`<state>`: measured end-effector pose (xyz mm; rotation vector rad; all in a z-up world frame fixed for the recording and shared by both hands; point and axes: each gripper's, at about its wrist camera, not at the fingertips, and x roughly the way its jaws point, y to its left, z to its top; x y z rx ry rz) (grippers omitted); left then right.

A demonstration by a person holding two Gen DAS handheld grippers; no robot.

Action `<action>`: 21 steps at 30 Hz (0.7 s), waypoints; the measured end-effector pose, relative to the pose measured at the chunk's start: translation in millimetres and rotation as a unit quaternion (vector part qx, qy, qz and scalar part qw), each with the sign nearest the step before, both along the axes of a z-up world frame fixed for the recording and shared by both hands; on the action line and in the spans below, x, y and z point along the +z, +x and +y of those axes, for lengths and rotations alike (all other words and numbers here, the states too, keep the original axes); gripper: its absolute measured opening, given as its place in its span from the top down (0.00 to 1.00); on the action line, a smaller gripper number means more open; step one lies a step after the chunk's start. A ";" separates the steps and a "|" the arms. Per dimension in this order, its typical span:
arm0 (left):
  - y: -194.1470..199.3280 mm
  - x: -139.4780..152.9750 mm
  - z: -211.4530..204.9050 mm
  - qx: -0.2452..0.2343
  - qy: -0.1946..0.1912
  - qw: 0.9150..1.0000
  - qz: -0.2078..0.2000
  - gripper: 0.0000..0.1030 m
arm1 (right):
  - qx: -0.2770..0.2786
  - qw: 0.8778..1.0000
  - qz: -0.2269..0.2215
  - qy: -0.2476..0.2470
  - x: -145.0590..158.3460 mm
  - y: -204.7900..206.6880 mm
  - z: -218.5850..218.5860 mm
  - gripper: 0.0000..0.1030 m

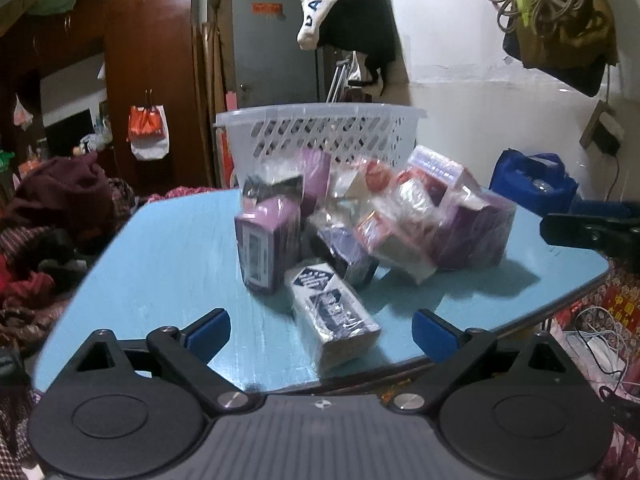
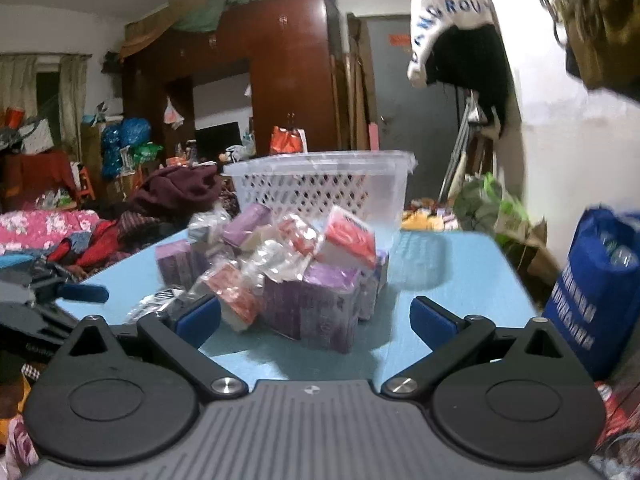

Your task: Organize objects

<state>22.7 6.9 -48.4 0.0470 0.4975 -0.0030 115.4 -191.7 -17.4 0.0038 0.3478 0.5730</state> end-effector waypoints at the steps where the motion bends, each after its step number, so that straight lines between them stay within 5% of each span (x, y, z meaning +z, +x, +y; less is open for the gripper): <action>1: 1.8 -2.3 0.5 -0.002 -0.004 1.000 0.000 0.05 | 0.001 1.000 0.010 0.006 -3.7 5.3 -1.1 0.00; 6: 9.4 -12.0 -3.4 -0.006 0.002 1.000 0.002 0.07 | -0.013 1.000 0.016 -0.010 -20.0 15.3 0.1 0.19; 14: 13.4 -18.6 -0.6 -0.002 -0.003 1.000 0.000 0.07 | -0.002 0.999 0.014 -0.046 -25.9 32.3 19.3 0.26; 17: 15.6 -21.4 -0.2 -0.001 -0.002 1.000 0.000 0.07 | 0.001 0.998 0.025 -0.052 -30.7 38.1 25.5 0.49; 21: 11.0 -19.6 2.5 -0.002 -0.005 1.000 -0.012 0.48 | 0.006 0.999 0.027 -0.047 -33.1 29.9 16.1 0.53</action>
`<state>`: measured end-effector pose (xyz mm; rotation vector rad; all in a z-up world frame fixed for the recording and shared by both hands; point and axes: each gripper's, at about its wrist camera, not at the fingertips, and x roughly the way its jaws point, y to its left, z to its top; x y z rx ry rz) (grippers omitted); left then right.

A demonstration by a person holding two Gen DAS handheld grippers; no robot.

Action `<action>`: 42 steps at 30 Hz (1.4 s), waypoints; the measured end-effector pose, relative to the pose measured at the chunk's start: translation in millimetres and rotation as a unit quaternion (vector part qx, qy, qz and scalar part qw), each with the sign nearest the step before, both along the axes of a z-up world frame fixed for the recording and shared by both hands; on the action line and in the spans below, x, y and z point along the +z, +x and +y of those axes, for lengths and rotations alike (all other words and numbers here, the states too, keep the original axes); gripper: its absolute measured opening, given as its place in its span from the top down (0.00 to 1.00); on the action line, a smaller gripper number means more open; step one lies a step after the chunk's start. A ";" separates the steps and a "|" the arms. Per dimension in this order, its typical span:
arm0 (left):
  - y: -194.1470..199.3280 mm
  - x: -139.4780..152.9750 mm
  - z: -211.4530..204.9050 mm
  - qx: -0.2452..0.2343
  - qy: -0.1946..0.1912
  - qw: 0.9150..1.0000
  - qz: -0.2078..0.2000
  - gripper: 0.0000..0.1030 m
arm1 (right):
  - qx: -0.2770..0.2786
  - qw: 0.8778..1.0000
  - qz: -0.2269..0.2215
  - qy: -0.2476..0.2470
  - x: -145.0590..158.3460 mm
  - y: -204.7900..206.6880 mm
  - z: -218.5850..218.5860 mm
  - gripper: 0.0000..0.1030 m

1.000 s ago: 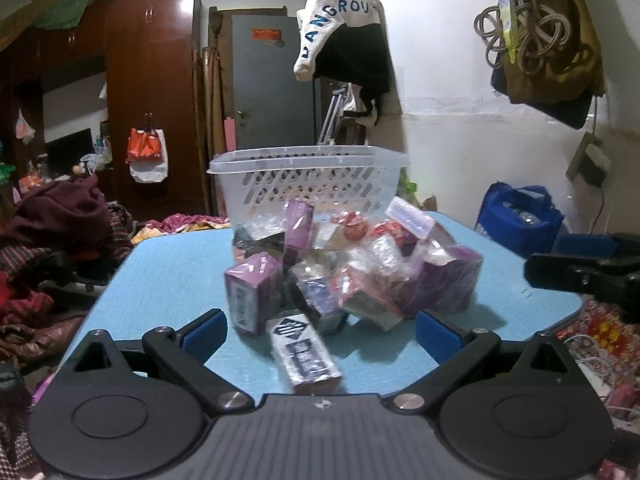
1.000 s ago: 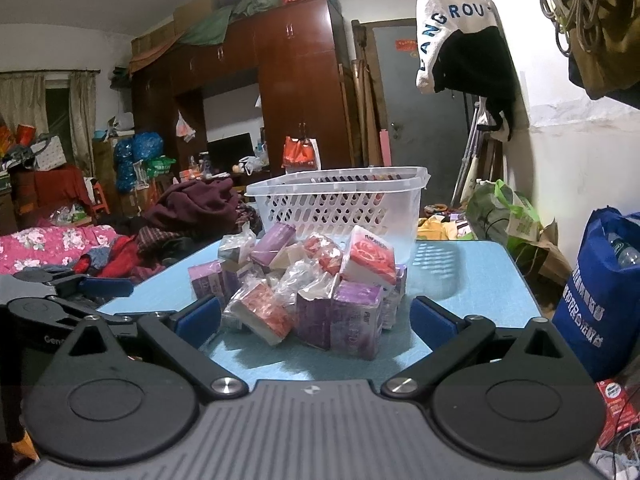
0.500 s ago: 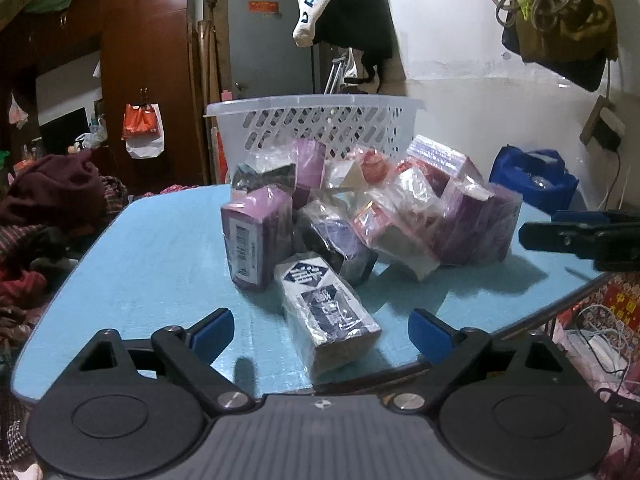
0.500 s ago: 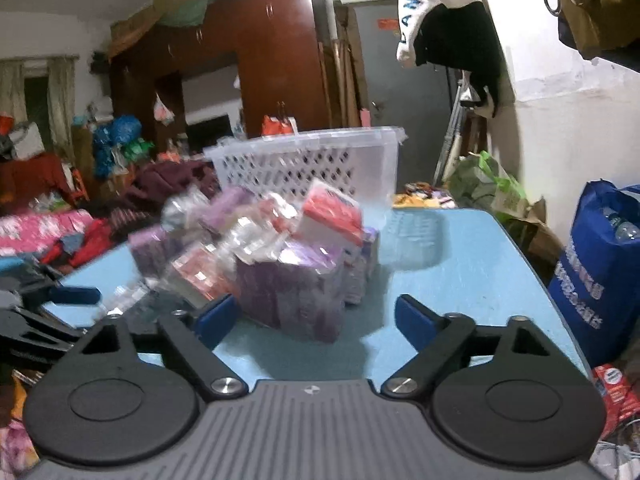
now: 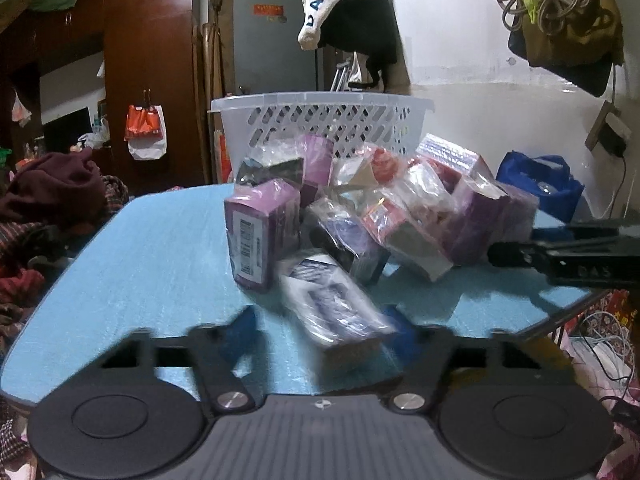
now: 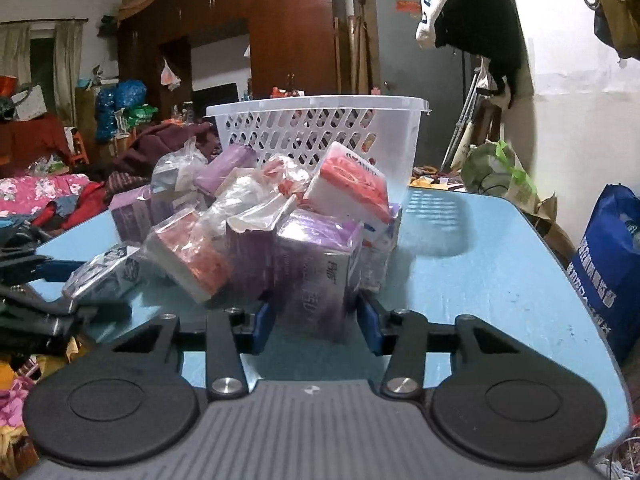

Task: Organize objects
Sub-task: 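Grasp white-and-black box with left tool while right tool grasps purple box, lift both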

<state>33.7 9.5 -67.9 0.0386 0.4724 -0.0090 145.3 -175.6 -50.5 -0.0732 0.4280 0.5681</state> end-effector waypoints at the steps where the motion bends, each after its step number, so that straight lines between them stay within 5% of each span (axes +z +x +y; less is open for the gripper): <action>1: -0.1 0.5 1.6 0.000 -0.003 1.000 -0.002 0.53 | -0.001 1.000 0.003 0.003 1.0 -1.8 -3.8 0.53; 16: -15.4 18.5 18.3 -0.014 -0.026 0.998 -0.050 0.55 | -0.033 0.999 0.012 0.023 14.8 -10.2 -37.4 0.53; 24: 1.1 66.0 27.0 -0.015 -0.037 0.994 -0.103 0.55 | -0.009 0.998 -0.032 0.049 63.7 -0.4 -25.5 0.53; 29: 70.6 123.7 40.1 -0.015 -0.053 0.991 -0.122 0.55 | 0.014 0.995 -0.091 0.048 118.0 56.9 14.6 0.53; 32: 135.7 152.5 53.2 -0.008 -0.067 0.992 -0.110 0.55 | 0.031 0.995 -0.089 0.032 140.3 107.9 47.9 0.53; 38: 235.5 152.2 70.6 0.019 -0.079 0.995 -0.049 0.55 | 0.024 0.998 -0.055 -0.025 144.2 185.3 99.4 0.52; 40: 246.9 146.1 70.2 0.010 -0.072 0.996 -0.045 0.49 | 0.019 0.998 -0.051 -0.045 138.7 194.7 108.1 0.47; 41: 250.7 143.8 68.5 0.008 -0.064 0.997 -0.044 0.42 | 0.017 0.998 -0.047 -0.049 136.7 195.1 108.5 0.26; 42: 251.6 141.2 67.8 0.014 -0.061 0.997 -0.041 0.22 | 0.009 0.998 -0.049 -0.048 135.3 190.9 106.5 0.05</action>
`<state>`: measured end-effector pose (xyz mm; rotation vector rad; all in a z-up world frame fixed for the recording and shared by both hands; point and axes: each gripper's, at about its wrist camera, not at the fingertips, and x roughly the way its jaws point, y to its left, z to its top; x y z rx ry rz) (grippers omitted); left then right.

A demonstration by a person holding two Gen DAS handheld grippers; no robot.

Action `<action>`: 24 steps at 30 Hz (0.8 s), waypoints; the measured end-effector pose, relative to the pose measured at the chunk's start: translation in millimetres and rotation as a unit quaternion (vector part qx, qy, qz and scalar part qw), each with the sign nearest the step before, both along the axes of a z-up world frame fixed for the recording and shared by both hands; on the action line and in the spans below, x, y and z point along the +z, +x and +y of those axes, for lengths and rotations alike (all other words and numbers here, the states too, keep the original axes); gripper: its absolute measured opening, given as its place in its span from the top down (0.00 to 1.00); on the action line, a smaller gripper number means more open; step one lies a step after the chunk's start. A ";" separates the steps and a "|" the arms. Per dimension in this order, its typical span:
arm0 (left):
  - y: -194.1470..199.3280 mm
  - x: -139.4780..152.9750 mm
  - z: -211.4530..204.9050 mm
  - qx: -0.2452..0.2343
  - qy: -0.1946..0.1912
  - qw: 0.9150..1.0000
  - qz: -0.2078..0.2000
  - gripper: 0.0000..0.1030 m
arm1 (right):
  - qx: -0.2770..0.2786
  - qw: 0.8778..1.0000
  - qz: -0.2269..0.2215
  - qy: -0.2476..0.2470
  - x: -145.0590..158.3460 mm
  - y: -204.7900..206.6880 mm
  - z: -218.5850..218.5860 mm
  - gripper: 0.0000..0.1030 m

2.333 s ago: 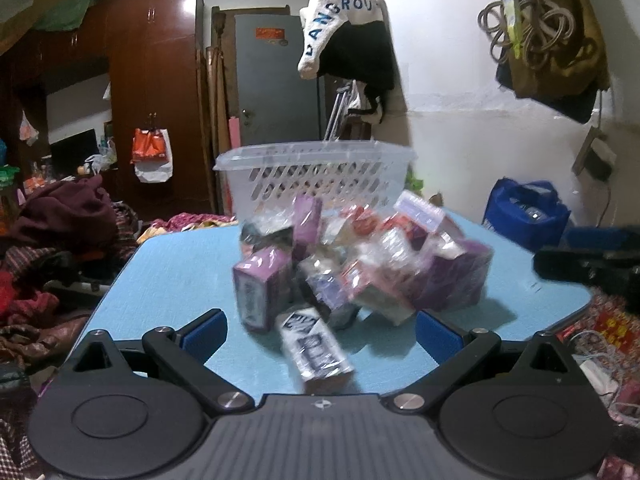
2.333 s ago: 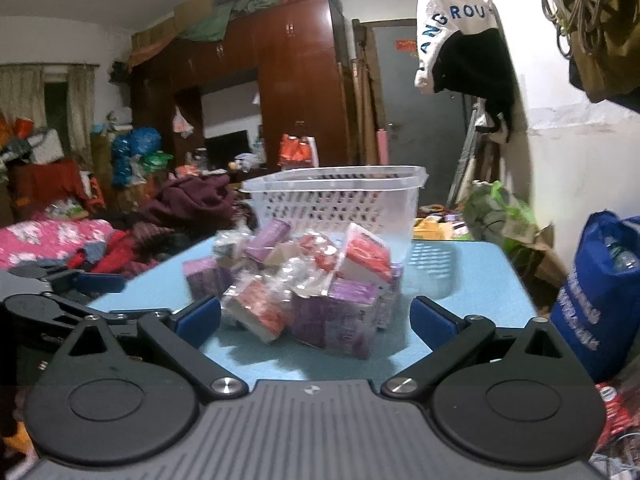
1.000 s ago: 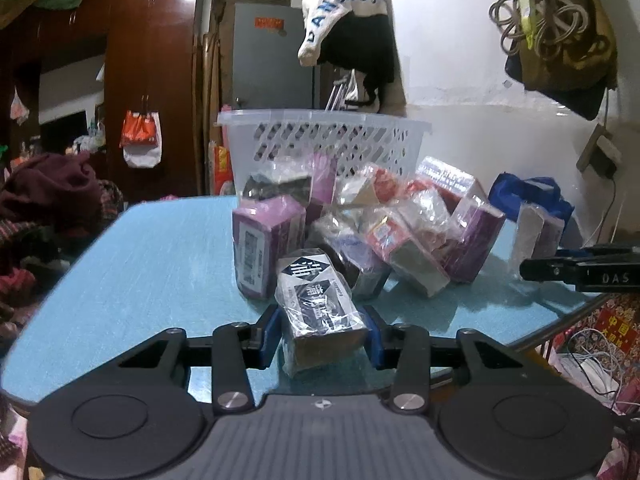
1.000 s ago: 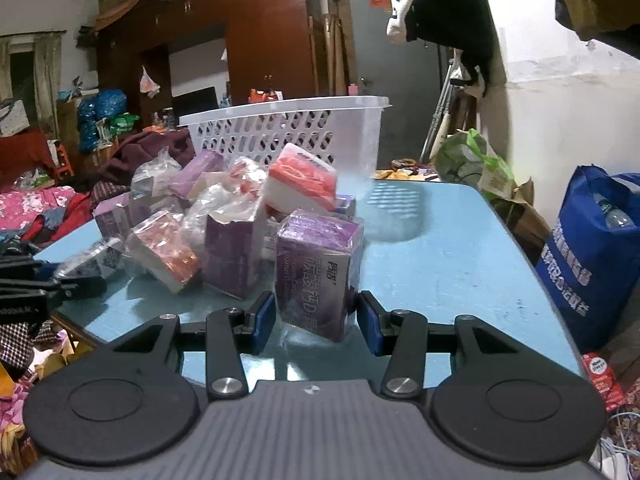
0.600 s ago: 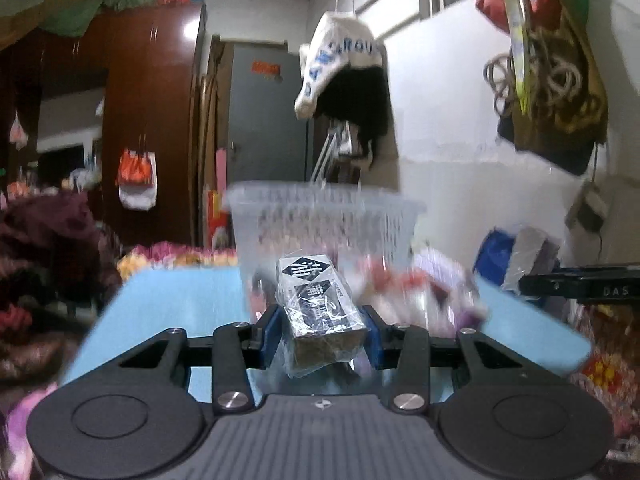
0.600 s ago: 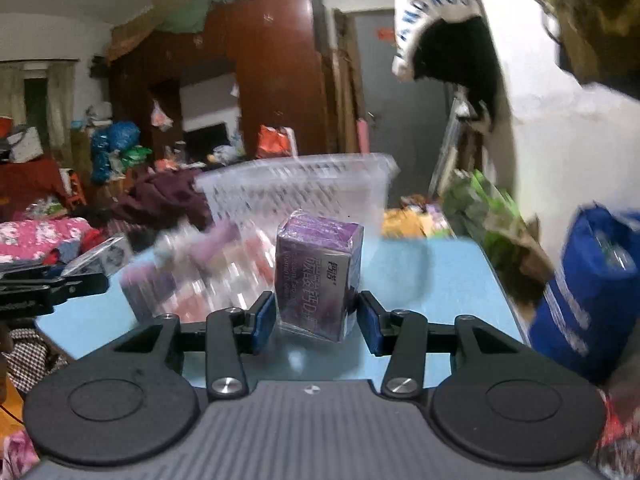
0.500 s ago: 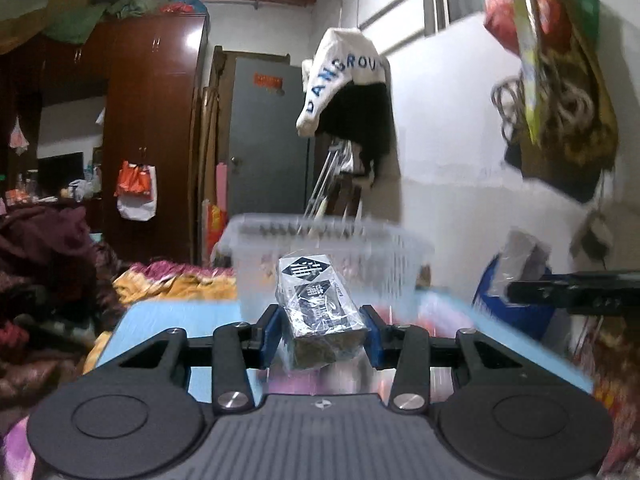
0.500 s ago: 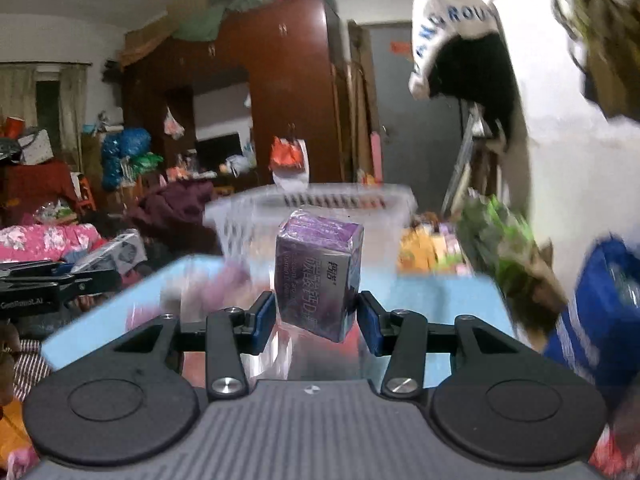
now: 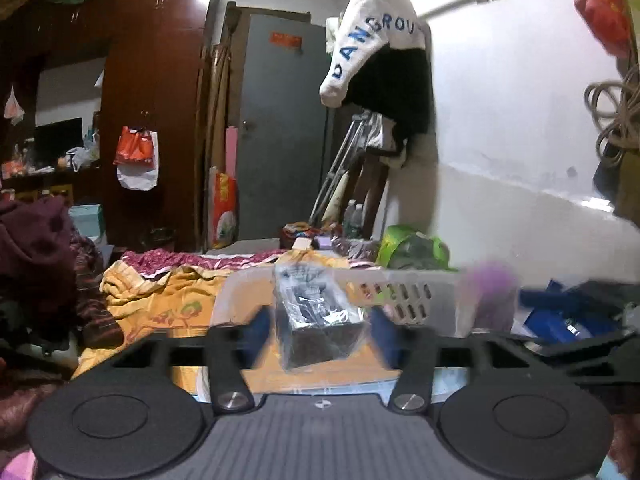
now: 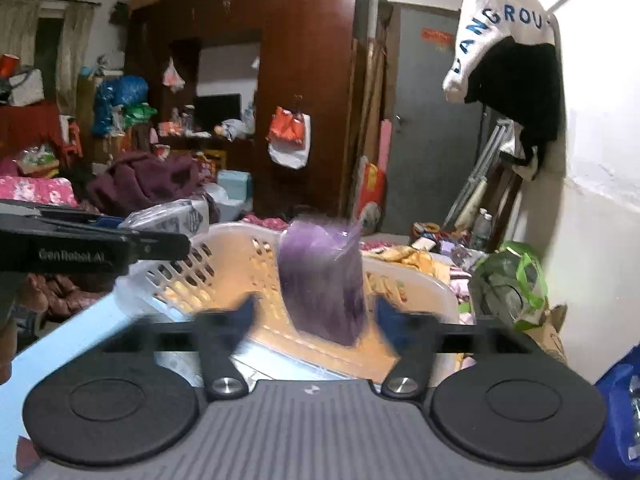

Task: Organize objects
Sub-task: 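Grasp white-and-black box with left tool while right tool grasps purple box, lift both, then drop both boxes into the white basket and open both tools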

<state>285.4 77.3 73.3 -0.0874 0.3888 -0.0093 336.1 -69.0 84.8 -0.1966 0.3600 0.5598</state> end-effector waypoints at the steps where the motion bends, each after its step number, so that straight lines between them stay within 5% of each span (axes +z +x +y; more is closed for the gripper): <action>1: -2.9 -0.9 0.1 0.003 0.000 1.000 -0.003 0.11 | -0.006 1.000 -0.006 0.007 0.0 -5.3 -3.5 0.00; 4: -32.8 -1.4 3.9 -0.010 -0.014 1.000 -0.021 0.08 | 0.003 1.000 -0.015 0.024 3.6 -34.8 -26.4 0.00; 9: -118.5 -32.4 31.2 -0.071 -0.101 0.991 -0.049 0.00 | 0.022 0.996 0.011 0.087 -27.8 -89.7 -87.1 0.00; 12: -168.9 -58.7 28.2 -0.047 -0.071 0.994 -0.066 0.00 | -0.004 0.993 0.048 0.108 -57.1 -103.9 -106.7 0.00; 16: -219.0 -88.4 23.5 -0.046 -0.076 0.992 -0.087 0.00 | 0.014 0.984 0.083 0.157 -78.2 -109.0 -119.2 0.00; 20: -215.0 -95.9 14.7 -0.038 -0.031 0.996 -0.075 0.03 | 0.011 0.979 0.106 0.171 -80.0 -93.8 -118.4 0.01; 24: -202.6 -100.0 12.3 -0.056 -0.032 0.997 -0.052 0.15 | 0.021 0.970 0.159 0.185 -86.0 -68.3 -116.0 0.12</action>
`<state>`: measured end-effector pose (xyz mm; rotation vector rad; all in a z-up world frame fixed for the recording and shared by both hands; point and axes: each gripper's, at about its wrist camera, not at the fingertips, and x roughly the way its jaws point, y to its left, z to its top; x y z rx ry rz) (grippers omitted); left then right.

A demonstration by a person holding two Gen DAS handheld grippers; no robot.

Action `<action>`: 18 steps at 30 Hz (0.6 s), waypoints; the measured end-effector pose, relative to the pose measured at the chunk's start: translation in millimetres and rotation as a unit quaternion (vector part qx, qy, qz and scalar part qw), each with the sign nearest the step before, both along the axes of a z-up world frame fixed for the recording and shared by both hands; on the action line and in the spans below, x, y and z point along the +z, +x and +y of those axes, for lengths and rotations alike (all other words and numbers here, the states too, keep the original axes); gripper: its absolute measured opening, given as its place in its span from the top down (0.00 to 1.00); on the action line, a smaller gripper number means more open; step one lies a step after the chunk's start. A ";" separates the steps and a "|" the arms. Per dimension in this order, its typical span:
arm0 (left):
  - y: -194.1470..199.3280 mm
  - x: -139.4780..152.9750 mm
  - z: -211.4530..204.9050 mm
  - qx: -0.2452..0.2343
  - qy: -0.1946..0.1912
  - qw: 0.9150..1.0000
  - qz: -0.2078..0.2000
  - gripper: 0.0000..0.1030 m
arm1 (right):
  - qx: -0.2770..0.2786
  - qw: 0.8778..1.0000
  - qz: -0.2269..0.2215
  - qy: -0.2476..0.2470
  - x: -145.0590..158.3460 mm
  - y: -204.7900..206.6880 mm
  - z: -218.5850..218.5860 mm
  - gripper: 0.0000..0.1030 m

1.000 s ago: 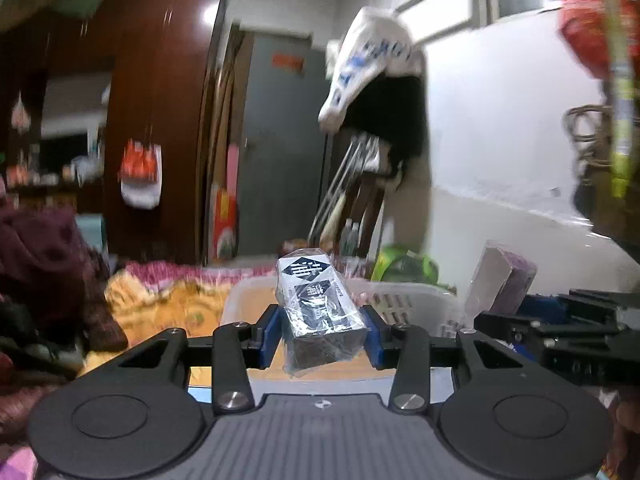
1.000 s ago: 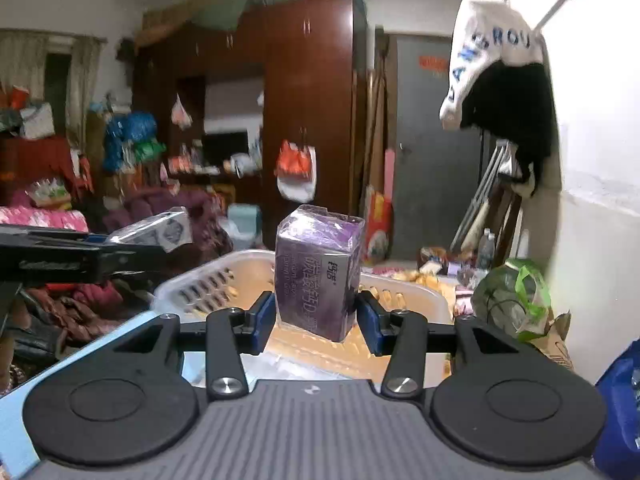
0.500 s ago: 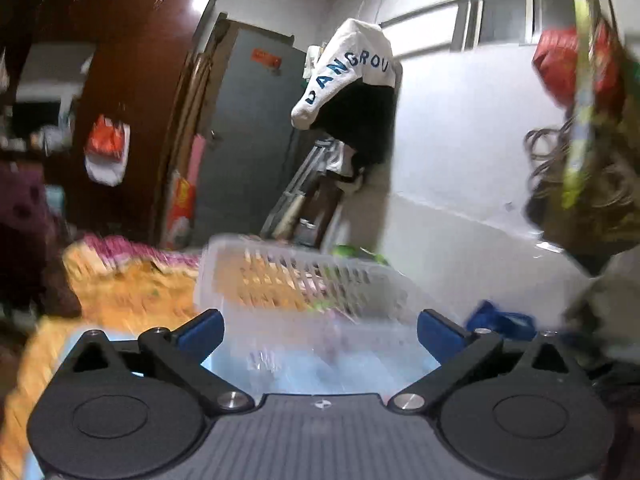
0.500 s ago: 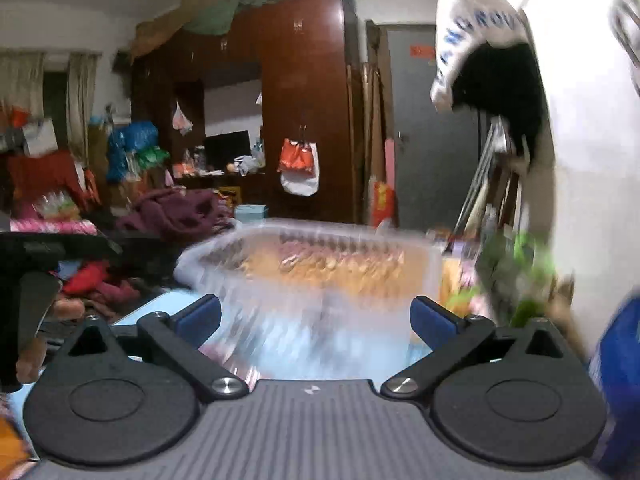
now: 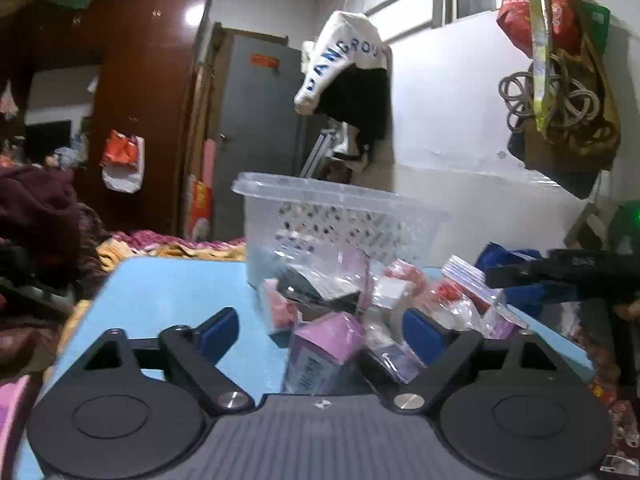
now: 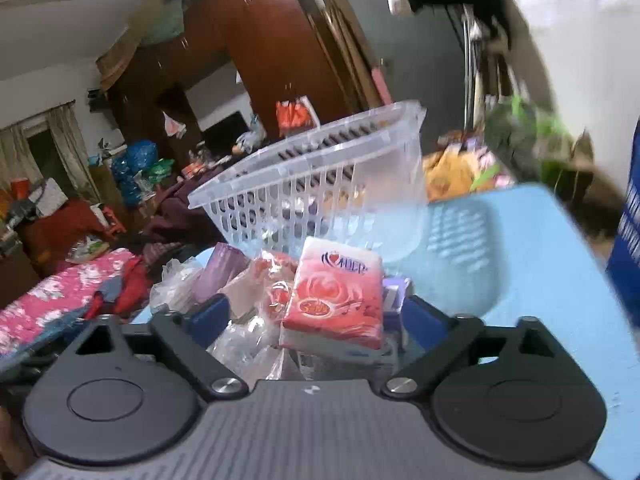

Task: Organize objects
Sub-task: 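Drop both boxes into the white basket and open both tools, then grasp purple box with left tool while right tool grasps pink tissue pack, lift both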

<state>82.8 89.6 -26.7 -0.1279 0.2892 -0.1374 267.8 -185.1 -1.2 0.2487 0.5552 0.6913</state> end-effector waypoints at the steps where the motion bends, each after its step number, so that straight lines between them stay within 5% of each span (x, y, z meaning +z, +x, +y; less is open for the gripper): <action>1: 1.5 -2.1 -1.0 0.001 0.006 1.000 0.005 0.20 | 0.004 1.000 0.008 0.000 -1.7 5.4 1.5 0.15; 6: 9.1 -16.3 -4.5 0.004 0.018 0.999 0.037 0.51 | 0.003 1.000 0.009 -0.015 -15.9 -12.1 -2.4 0.43; 18: -16.0 -12.3 -8.6 0.000 0.025 1.000 -0.006 0.53 | -0.010 0.999 -0.031 0.003 -4.9 -33.2 -24.9 0.44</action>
